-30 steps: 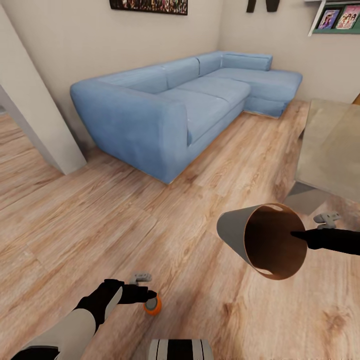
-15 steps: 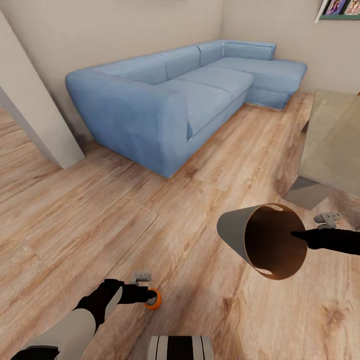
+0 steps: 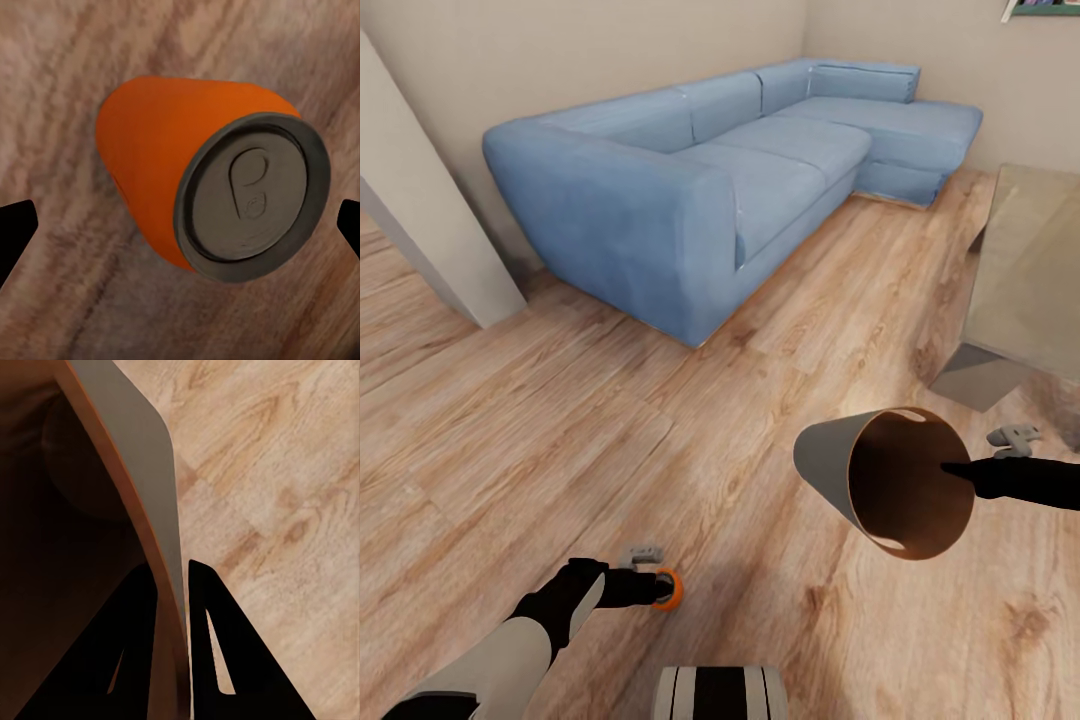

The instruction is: Put the three can of soda from the living room inside the tash can in the kitchen.

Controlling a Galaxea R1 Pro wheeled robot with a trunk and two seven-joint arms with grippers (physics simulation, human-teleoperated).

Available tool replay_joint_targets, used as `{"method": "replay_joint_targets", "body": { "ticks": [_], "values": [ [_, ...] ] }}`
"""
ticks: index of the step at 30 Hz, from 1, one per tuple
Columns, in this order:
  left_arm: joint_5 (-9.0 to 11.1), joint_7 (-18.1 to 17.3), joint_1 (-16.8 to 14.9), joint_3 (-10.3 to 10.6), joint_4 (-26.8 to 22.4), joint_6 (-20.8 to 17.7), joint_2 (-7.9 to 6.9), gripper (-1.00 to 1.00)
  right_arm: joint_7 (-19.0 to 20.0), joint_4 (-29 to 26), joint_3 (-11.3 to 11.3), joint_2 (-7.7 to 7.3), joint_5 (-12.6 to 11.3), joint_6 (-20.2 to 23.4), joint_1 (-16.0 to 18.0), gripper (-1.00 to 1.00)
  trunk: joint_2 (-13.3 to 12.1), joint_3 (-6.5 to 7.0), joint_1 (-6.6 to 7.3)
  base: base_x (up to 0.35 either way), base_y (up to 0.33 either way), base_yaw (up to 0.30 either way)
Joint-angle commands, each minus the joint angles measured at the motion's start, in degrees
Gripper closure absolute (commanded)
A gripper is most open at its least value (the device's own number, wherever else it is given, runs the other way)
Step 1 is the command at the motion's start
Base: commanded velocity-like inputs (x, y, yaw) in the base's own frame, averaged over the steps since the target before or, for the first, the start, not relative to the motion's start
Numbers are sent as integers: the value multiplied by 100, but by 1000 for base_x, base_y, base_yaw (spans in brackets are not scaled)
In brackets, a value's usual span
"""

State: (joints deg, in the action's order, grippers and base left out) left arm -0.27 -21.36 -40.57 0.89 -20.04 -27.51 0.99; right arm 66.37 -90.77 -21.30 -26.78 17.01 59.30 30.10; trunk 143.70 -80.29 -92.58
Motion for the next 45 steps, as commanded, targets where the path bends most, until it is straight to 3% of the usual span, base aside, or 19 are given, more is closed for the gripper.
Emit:
{"method": "replay_joint_targets", "body": {
  "ticks": [1, 19, 23, 36, 37, 45],
  "values": [
    [0, 0, 1, 0, 0, 0, 1, -100, 25, -2, 2, 2, -110, 70, 1, 100, 0, -2, 1, 0, 0, 0],
    [0, 0, 1, -1, -16, -3, 4, -100, 25, -2, 84, 7, -105, 70, -4, 100, 0, -7, 1, 0, 0, 0],
    [0, 0, 3, 1, -17, -6, 6, -100, 25, -2, 89, 7, -105, 70, -4, 100, 6, -112, -10, 0, 0, 0],
    [0, -3, -1, -4, -23, 0, 0, -100, 25, -2, 117, 7, -108, 70, -4, 100, 6, -148, -10, 0, 0, 0],
    [0, -4, 0, -3, -23, 0, 0, 100, 25, -2, 117, 7, -109, 70, -4, 100, 6, -148, -10, 0, 0, 0],
    [0, -2, -1, 3, -19, 0, 5, 100, 25, -2, 119, 7, -108, 70, -4, 100, 6, -149, -10, 0, 0, 0]
  ]
}}
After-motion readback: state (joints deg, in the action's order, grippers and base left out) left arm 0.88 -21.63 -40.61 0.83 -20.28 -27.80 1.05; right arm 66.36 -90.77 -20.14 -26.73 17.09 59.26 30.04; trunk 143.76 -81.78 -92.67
